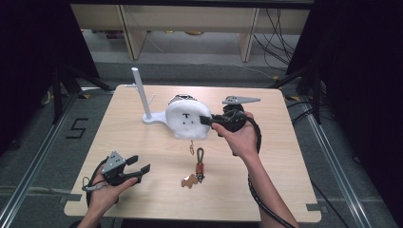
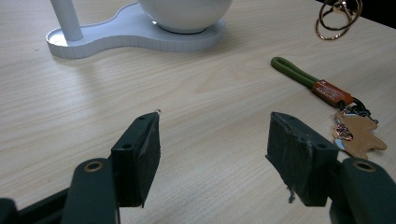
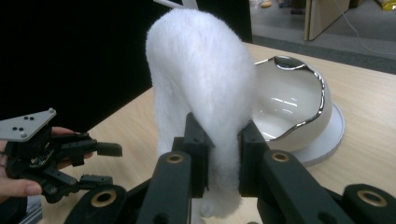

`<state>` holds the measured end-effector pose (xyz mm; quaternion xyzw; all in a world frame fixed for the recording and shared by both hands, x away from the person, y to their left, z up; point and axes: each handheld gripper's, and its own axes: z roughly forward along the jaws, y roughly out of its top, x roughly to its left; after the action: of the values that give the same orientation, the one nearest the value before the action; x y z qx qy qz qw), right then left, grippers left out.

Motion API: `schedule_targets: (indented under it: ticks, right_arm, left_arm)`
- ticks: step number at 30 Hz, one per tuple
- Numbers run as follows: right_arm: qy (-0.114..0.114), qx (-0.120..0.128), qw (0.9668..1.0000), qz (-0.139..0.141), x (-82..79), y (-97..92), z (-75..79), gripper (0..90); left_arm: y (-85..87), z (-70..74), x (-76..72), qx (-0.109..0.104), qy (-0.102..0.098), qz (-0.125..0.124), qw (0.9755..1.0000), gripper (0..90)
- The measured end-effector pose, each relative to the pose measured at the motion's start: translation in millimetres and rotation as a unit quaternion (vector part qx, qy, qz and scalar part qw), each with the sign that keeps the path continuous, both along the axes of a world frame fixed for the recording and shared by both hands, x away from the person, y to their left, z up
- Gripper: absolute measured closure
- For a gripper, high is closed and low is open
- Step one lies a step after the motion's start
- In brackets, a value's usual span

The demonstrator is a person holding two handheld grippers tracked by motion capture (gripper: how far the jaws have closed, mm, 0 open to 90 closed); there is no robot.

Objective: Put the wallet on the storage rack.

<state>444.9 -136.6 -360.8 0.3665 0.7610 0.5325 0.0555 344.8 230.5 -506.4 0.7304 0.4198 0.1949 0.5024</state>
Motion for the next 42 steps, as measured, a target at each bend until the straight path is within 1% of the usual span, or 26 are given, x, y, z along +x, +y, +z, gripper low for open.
schedule_targets:
  ticks: [1,2,3,4,5,6,7,8,9,10,11,12,13,16,17,22,26,28,29,30,32,33,35,36,39,42]
  right_arm:
    - [-0.010,0.000,0.9999,0.002,2.2,-0.4,0.4,79.1]
    - [-0.011,-0.001,0.9999,-0.004,3.4,-0.8,1.9,79.1]
    - [-0.004,0.002,1.0000,-0.003,3.5,0.0,3.4,79.1]
    - [-0.010,0.002,0.9999,-0.004,5.0,0.0,4.0,79.1]
    - [-0.008,0.001,0.9999,-0.006,5.9,0.4,4.8,79.1]
    - [-0.026,-0.006,0.9996,-0.004,8.6,-0.2,4.6,79.1]
    - [-0.026,-0.006,0.9996,-0.004,8.6,-0.2,4.6,79.1]
    - [-0.015,0.000,0.9999,-0.006,9.8,1.1,5.8,79.1]
    - [-0.018,0.001,0.9998,-0.006,11.3,1.1,5.7,79.1]
    - [-0.014,0.004,0.9999,-0.008,12.2,1.5,6.3,79.1]
    - [-0.029,-0.001,0.9996,-0.008,14.7,0.7,6.2,79.1]
    - [-0.014,0.005,0.9998,-0.012,14.7,1.4,6.9,79.1]
    - [-0.014,0.005,0.9998,-0.012,14.7,1.4,6.9,79.1]
    - [-0.014,0.007,0.9998,-0.016,19.1,2.4,8.1,79.1]
    - [-0.020,0.008,0.9997,-0.013,21.3,2.8,7.7,79.1]
    - [-0.019,0.008,0.9996,-0.018,27.2,3.7,9.8,79.1]
    - [-0.018,0.013,0.9995,-0.024,30.5,4.9,10.6,79.0]
    - [-0.027,0.010,0.9994,-0.018,35.6,5.7,11.1,79.0]
    - [-0.017,0.010,0.9995,-0.024,35.2,6.1,11.7,79.0]
    - [-0.025,0.010,0.9994,-0.022,37.5,6.4,11.5,79.0]
    - [-0.028,0.009,0.9992,-0.027,38.1,6.6,11.3,79.0]
    - [-0.021,0.014,0.9993,-0.027,39.9,7.6,12.1,79.0]
    - [-0.022,0.014,0.9992,-0.031,43.6,8.7,13.0,79.0]
    - [-0.031,0.012,0.9991,-0.027,46.2,8.7,12.3,79.0]
    - [-0.023,0.015,0.9992,-0.030,49.8,10.9,14.3,79.0]
    - [-0.028,0.016,0.9991,-0.026,55.2,12.8,15.0,78.9]
  left_arm:
    - [0.0,0.0,0.0,0.000,0.000,0.000,1.0000,34.3]
    - [0.0,-0.4,0.1,-0.001,0.000,0.000,1.0000,34.3]
    - [0.0,-0.4,0.1,-0.001,0.000,0.000,1.0000,34.3]
    - [-0.4,-1.0,0.0,-0.005,0.000,0.001,1.0000,34.3]
    - [-0.4,-1.0,0.0,-0.005,0.000,0.001,1.0000,34.3]
    - [0.1,-1.0,-0.2,0.000,0.001,0.003,1.0000,34.3]
    - [0.1,-1.0,-0.2,0.000,0.001,0.003,1.0000,34.3]
    - [0.5,-1.0,-0.2,0.002,0.001,0.004,1.0000,34.3]
    - [0.5,-1.0,-0.3,0.001,0.002,0.005,1.0000,34.3]
    - [0.6,-1.0,-0.3,0.001,0.002,0.005,1.0000,34.2]
    - [0.6,-1.0,-0.3,0.001,0.002,0.005,1.0000,34.2]
    - [0.6,-1.1,-0.3,0.001,0.002,0.005,1.0000,34.2]
    - [0.6,-1.1,-0.3,0.001,0.002,0.005,1.0000,34.2]
    - [0.5,-1.6,-0.3,0.001,0.003,0.005,1.0000,34.2]
    - [0.5,-1.6,-0.3,0.001,0.003,0.005,1.0000,34.2]
    - [0.1,-2.2,0.2,-0.003,0.002,0.002,1.0000,34.0]
    - [0.6,-1.6,-0.3,0.002,0.005,0.006,1.0000,34.0]
    - [0.8,-2.0,-0.4,0.002,0.006,0.006,1.0000,33.9]
    - [0.8,-2.0,-0.4,0.002,0.006,0.006,1.0000,33.9]
    - [0.7,-2.5,-0.2,0.000,0.005,0.005,1.0000,33.9]
    - [0.5,-2.7,0.0,0.000,0.005,0.005,1.0000,33.9]
    - [0.4,-2.7,0.0,0.000,0.005,0.004,1.0000,33.8]
    - [0.3,-2.8,0.0,0.001,0.005,0.003,1.0000,33.8]
    - [0.4,-3.4,0.4,-0.002,0.004,0.001,1.0000,33.9]
    - [0.3,-3.7,0.5,-0.002,0.004,0.001,1.0000,33.8]
    - [0.2,-4.0,0.3,-0.003,0.006,0.001,1.0000,33.7]
